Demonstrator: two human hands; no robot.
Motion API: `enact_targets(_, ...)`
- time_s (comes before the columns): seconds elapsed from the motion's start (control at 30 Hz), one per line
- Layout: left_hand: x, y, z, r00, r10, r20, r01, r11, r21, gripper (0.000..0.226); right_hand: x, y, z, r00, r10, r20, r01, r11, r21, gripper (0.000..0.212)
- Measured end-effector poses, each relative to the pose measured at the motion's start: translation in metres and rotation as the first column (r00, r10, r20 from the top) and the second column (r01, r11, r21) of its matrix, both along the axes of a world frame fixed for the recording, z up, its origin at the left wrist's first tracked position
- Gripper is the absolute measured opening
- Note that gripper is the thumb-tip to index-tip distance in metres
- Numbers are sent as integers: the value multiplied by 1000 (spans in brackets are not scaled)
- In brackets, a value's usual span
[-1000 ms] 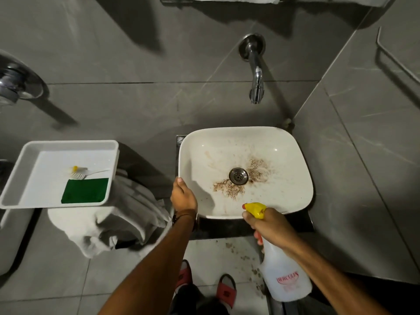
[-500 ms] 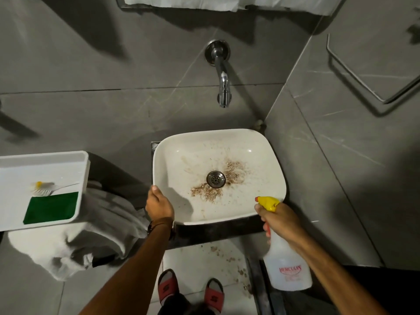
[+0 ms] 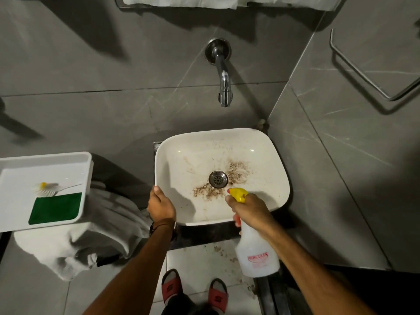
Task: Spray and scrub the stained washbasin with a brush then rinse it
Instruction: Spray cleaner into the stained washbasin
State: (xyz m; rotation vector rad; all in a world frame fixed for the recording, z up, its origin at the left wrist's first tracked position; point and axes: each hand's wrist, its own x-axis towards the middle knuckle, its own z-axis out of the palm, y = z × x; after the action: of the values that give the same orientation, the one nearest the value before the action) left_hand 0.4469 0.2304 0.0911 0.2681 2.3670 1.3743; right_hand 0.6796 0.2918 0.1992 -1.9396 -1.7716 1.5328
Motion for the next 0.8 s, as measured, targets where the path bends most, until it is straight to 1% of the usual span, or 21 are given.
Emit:
enact_targets(0.07,0,0,0,1000,-2,-6,2,1000,-3,54,-10,5,-1,1000,29,3,-29,999,-29,52)
enact_targets(0.17,0,0,1,1000,-3,-4,3,1000,-4,54,-20,12,-4,1000,-5,2,5,1000,-8,43)
enact_targets(0.27,0,-1,1,1000,6,-4,-6,1000,-2,54,-26,16,-6,999,51,13,-51,999,-18,48)
enact_targets(0.37,1,0,1,1000,1,-8,-1,1000,-10,54,-25,17,-8,998,44,35,-43,999,-22,44)
enact_targets(0.47,1,1,2,1000,-4,-8,4,1000,-12,54,-23,15,-9,996,73,44,-72,997,-26,49)
enact_targets(0.6,1,1,3,1000,0,-22,0,1000,-9,53,-20,11,-12,998,55,35,-55,998,-14,46)
enact_targets(0.67,1,1,3,1000,-2,-20,1,1000,-13,53,-20,8,-12,996,90,25,-90,996,-11,48)
enact_targets(0.8,1,0,3,1000,1,-19,-1,1000,-10,54,-25,5,-13,1000,24,11,-24,1000,-14,48)
